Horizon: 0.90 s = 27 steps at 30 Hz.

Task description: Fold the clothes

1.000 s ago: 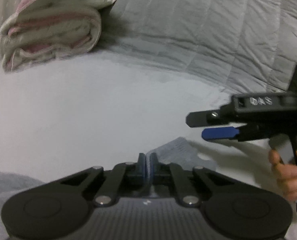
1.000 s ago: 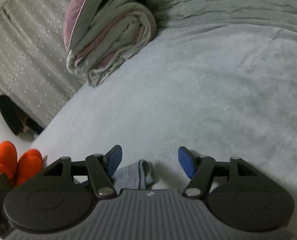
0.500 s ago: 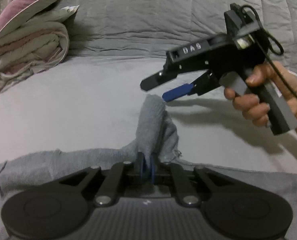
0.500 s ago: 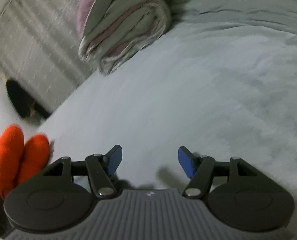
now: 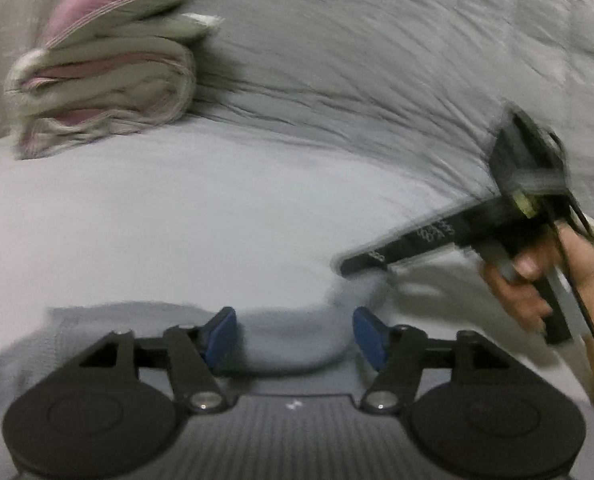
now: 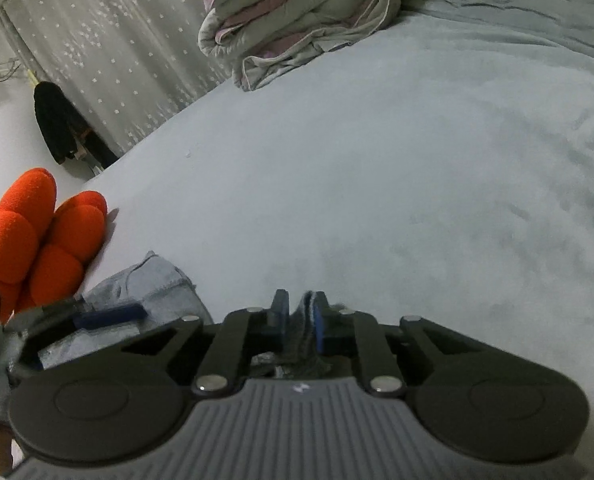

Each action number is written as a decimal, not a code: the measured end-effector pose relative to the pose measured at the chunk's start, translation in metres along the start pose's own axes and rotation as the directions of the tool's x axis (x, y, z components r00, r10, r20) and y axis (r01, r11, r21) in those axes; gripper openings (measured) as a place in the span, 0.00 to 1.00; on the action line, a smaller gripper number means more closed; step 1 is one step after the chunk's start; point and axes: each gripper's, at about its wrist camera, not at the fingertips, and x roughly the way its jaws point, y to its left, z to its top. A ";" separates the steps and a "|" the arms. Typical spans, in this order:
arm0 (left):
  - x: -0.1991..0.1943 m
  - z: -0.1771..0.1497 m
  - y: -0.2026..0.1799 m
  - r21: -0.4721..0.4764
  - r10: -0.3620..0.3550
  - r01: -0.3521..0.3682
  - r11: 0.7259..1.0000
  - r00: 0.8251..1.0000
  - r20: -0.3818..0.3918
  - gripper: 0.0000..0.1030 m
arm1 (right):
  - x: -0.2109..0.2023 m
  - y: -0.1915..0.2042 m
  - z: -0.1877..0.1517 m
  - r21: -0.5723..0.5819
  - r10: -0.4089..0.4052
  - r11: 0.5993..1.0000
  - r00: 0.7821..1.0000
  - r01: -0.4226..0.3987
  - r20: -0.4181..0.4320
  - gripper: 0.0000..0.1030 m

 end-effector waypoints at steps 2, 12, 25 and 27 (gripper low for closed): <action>-0.004 0.005 0.014 -0.028 0.093 -0.093 0.995 0.996 0.016 0.77 | -0.002 0.000 -0.001 -0.004 -0.003 1.000 1.000 0.003 0.009 0.07; 0.037 0.015 0.107 -0.272 0.301 -0.325 0.906 0.945 -0.127 0.67 | -0.011 -0.002 0.002 0.019 -0.014 1.000 0.997 0.012 0.079 0.05; 0.037 0.015 0.095 -0.315 0.404 -0.359 0.878 0.911 0.087 0.05 | -0.024 0.001 0.004 0.007 -0.078 0.997 0.933 0.080 0.351 0.04; 0.036 0.016 0.093 -0.333 0.435 -0.370 0.867 0.889 0.145 0.05 | -0.022 0.000 0.005 0.009 -0.109 0.993 0.915 0.114 0.388 0.04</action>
